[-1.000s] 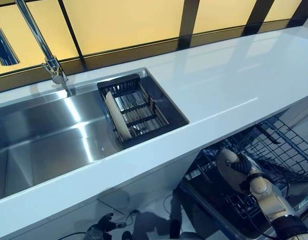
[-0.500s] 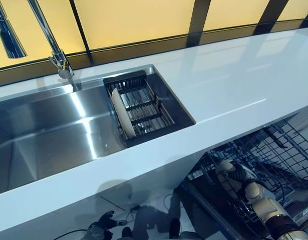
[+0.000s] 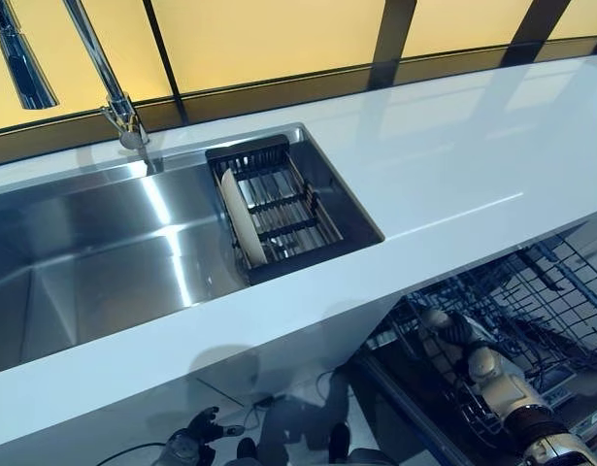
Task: Take plates into dishwasher
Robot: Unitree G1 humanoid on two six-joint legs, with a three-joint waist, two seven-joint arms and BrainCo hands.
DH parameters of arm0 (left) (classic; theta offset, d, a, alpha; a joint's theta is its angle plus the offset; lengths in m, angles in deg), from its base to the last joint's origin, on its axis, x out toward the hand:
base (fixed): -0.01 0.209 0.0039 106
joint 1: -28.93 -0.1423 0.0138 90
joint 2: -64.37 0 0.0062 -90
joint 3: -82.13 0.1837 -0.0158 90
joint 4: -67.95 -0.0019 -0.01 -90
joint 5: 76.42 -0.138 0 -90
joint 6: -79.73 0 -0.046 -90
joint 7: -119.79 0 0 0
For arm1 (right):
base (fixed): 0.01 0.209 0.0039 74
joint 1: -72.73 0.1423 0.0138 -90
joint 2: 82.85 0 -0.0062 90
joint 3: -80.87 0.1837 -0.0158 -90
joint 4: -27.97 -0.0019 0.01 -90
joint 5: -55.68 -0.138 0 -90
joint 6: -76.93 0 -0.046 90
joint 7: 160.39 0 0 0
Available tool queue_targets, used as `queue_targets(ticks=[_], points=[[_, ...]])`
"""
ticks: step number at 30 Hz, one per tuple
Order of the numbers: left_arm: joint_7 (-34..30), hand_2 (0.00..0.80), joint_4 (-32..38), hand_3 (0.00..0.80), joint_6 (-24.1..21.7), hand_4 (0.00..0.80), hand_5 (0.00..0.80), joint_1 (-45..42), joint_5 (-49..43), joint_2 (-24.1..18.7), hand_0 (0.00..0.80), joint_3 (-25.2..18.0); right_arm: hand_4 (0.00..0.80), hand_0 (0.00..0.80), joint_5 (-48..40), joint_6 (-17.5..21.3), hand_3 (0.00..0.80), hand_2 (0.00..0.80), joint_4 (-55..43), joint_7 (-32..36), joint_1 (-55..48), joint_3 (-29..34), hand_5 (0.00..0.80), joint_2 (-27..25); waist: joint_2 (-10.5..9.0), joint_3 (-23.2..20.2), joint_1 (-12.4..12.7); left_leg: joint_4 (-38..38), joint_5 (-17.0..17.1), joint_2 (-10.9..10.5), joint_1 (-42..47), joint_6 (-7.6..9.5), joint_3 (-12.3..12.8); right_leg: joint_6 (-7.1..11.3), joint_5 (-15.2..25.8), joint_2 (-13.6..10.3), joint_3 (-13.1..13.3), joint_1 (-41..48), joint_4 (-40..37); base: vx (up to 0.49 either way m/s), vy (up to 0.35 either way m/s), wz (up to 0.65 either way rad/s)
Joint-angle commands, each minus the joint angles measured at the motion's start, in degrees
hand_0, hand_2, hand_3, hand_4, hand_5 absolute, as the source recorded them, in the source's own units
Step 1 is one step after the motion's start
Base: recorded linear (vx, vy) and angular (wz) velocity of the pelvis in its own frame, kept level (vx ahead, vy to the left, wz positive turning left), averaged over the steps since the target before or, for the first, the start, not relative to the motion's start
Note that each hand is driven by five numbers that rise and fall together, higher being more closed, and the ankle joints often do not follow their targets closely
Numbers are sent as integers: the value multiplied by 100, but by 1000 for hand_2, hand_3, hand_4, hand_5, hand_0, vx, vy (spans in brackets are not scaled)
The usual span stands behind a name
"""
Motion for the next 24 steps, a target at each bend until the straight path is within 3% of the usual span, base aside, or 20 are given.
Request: queue_targets(ticks=[1, 6, 7, 8, 10, 11, 24], points=[[-11, 0, -111, 0, -77, 0, 0, 350, -36, -72, 0, 368, 800, 800, -152, -25, 800, 800, 315, -120, 427, -285, 800, 196, -185, -69, 97, -26, 48, -410, -240, 381, 329, 135, -456, 191, 231, 146, 253, 0, 0, 0], [-11, 0, -123, 0, -98, 0, 0, 342, -50, -74, 0, 344, 800, 800, -115, -100, 800, 800, 253, -17, 414, -302, 800, 217, -194, -73, 99, -26, 37, -419, -231, 383, 321, 140, -452, 185, 229, 157, 244, -1, 3, 1], [-21, 0, -132, 0, -97, 0, 0, 350, -56, -79, 0, 341, 530, 530, -141, -92, 530, 530, 277, -7, 422, -305, 530, 221, -196, -80, 103, -26, 33, -422, -229, 386, 316, 140, -451, 186, 232, 158, 245, 0, 0, 0], [-19, 0, -150, 0, -106, 0, 0, 353, -61, -73, 0, 345, 436, 436, -140, -78, 436, 436, 310, -16, 432, -305, 436, 231, -199, -89, 108, -26, 31, -424, -226, 388, 313, 140, -452, 185, 232, 160, 246, 0, 0, 0], [-18, 0, -169, 0, -119, 0, 0, 348, -79, -66, 0, 341, 60, 60, -130, -65, 60, 60, 330, 5, 428, -291, 60, 237, -206, -98, 110, -26, 25, -426, -213, 390, 309, 142, -449, 186, 234, 171, 244, 3, 0, 2], [-14, 0, -173, 0, -120, 0, 0, 344, -91, -62, 0, 336, 0, 0, -147, -64, 0, 0, 312, 4, 416, -281, 0, 233, -212, -101, 109, -26, 22, -425, -207, 392, 310, 144, -445, 186, 233, 177, 238, 7, -2, 5], [3, 0, -137, 0, -87, 0, 0, 278, -125, -76, 0, 146, 0, 0, -466, -28, 0, 0, -698, -11, 96, 144, 0, 154, -274, -84, -15, -26, 17, -399, -153, 407, 361, 161, -415, 212, 325, 173, 253, 1, 0, 1]])
